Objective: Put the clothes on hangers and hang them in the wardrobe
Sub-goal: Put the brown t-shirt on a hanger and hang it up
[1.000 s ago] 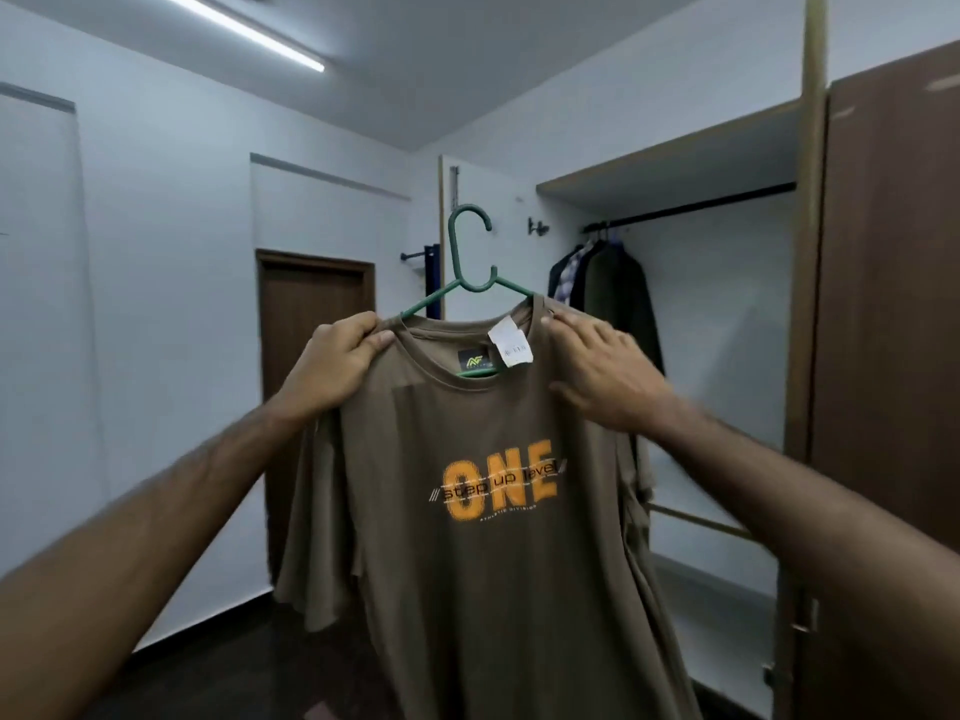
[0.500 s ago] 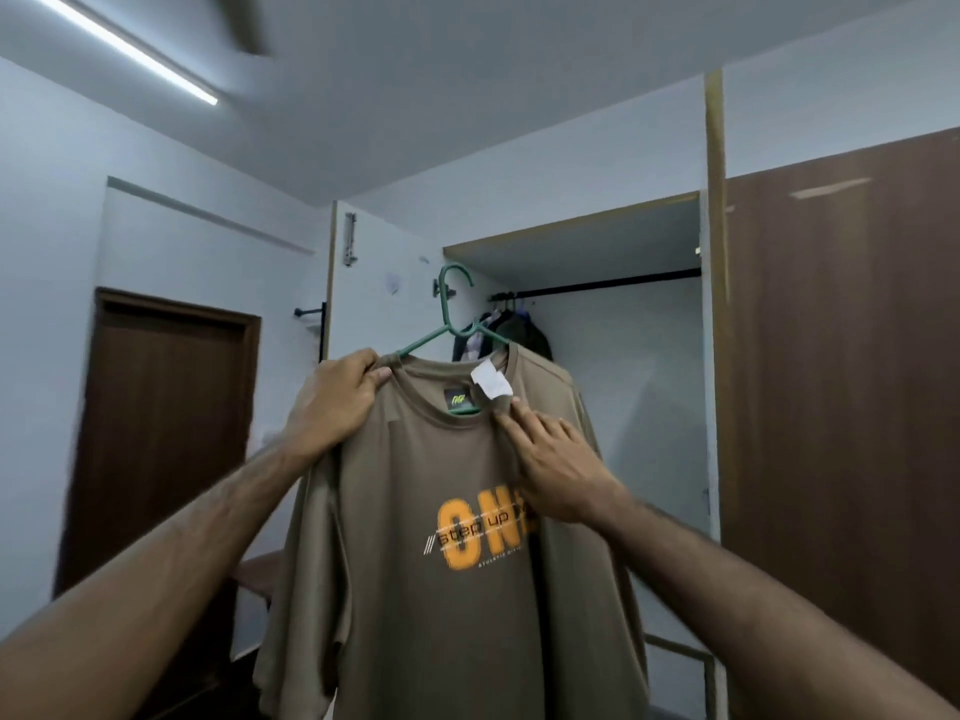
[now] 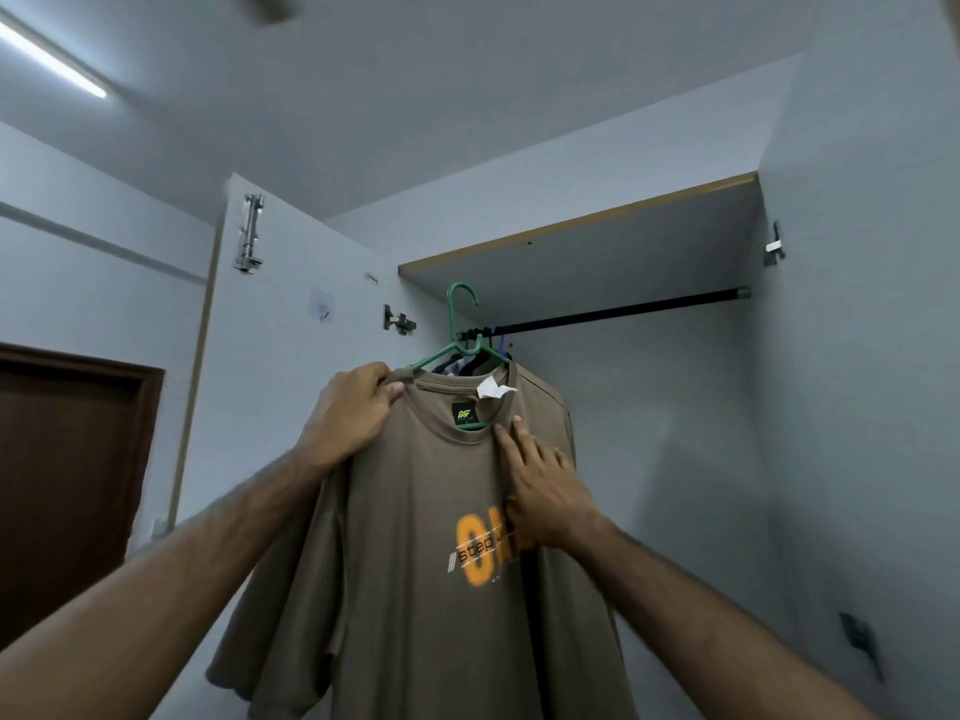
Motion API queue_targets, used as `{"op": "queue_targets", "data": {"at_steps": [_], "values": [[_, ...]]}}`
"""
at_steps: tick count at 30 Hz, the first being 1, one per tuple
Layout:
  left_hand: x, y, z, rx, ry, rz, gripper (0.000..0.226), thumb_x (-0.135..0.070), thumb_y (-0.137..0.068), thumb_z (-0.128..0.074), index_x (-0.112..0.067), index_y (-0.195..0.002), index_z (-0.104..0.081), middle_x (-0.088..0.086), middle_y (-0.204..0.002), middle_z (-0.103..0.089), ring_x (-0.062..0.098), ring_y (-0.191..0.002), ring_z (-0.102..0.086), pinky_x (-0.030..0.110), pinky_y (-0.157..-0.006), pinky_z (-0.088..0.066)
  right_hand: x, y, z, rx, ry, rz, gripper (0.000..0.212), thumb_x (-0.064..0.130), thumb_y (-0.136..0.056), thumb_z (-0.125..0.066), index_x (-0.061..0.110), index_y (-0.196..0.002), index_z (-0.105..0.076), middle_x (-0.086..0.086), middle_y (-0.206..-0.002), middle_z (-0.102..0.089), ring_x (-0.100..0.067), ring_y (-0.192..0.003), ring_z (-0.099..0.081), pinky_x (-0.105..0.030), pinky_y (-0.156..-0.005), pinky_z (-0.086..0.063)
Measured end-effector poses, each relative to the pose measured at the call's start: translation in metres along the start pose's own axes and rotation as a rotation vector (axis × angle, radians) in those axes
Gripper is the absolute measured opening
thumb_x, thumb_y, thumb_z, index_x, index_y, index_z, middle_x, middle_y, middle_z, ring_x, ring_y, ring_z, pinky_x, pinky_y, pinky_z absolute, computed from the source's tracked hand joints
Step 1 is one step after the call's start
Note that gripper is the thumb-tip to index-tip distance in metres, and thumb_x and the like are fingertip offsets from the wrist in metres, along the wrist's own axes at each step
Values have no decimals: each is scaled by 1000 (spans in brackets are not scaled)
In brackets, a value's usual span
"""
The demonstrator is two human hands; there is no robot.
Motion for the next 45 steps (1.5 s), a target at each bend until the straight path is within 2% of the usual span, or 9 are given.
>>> {"op": "queue_targets", "data": {"at_steps": [9,11,15,19,23,27,33,39,45], "values": [[38,-104,-167,-14,-32,-47,21,-25,-101,-55,-9,-96,-67,10,-92,-68,28,-86,-60,39,-75,-47,-105,-121,-109,-51,-12,-31,106,36,-94,-63,25,-158,21,-11,-169,13,-33,-156,-7,-52,-126,-13],[42,-128,-208,-29,-49,-58,21,-24,-101,-55,-8,-95,-66,8,-91,-67,26,-84,-59,36,-69,-43,-132,-151,-134,-68,-25,-29,106,34,-95,-62,24,-158,22,-13,-169,13,-33,-155,-8,-52,-126,-14],[48,-194,-279,-58,-80,-45,16,-23,-102,-55,-13,-90,-61,-3,-86,-58,9,-72,-52,23,-58,-33,-184,-229,-169,-113,-41,7,103,28,-94,-59,25,-158,22,-17,-168,9,-34,-152,-19,-52,-124,-21],[57,-258,-332,-96,-127,3,22,-21,-102,-54,-12,-83,-56,9,-88,-64,22,-78,-56,30,-63,-33,-226,-302,-197,-140,-51,56,103,31,-94,-60,23,-159,19,-17,-169,7,-35,-153,-18,-52,-124,-21],[58,-301,-370,-125,-190,14,20,-17,-103,-51,-8,-86,-56,14,-95,-63,25,-82,-50,30,-71,-34,-246,-353,-226,-138,-83,108,101,36,-95,-59,24,-160,18,-17,-169,3,-35,-153,-18,-53,-124,-19],[68,-337,-399,-106,-257,14,21,-19,-102,-51,-2,-99,-63,20,-104,-66,31,-90,-56,31,-73,-37,-256,-388,-247,-126,-86,131,103,33,-95,-61,24,-160,19,-18,-169,1,-36,-152,-19,-54,-124,-18],[83,-364,-431,-83,-333,4,19,-18,-102,-49,-5,-104,-62,8,-98,-62,20,-86,-52,30,-76,-40,-267,-418,-272,-97,-109,132,101,36,-95,-61,25,-160,16,-19,-168,-1,-38,-152,-20,-55,-123,-20],[88,-388,-447,-73,-400,22,23,-20,-101,-47,-3,-109,-60,18,-111,-65,31,-98,-60,37,-82,-48,-270,-436,-278,-57,-91,137,99,34,-97,-61,24,-160,13,-19,-168,-3,-39,-152,-20,-59,-122,-19],[81,-387,-467,-2,-421,-4,20,-17,-101,-51,-5,-110,-63,12,-106,-63,21,-88,-53,30,-78,-41,-267,-433,-287,-62,-101,155,98,33,-93,-63,21,-162,7,-18,-168,-7,-37,-150,-25,-60,-121,-20]]}}
Point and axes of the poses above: each hand's wrist, its own y-axis away from the middle knuckle, its own z-axis out of the back of the hand, x = y × z, the point moved 2 cm from there along -y, towards the middle knuckle
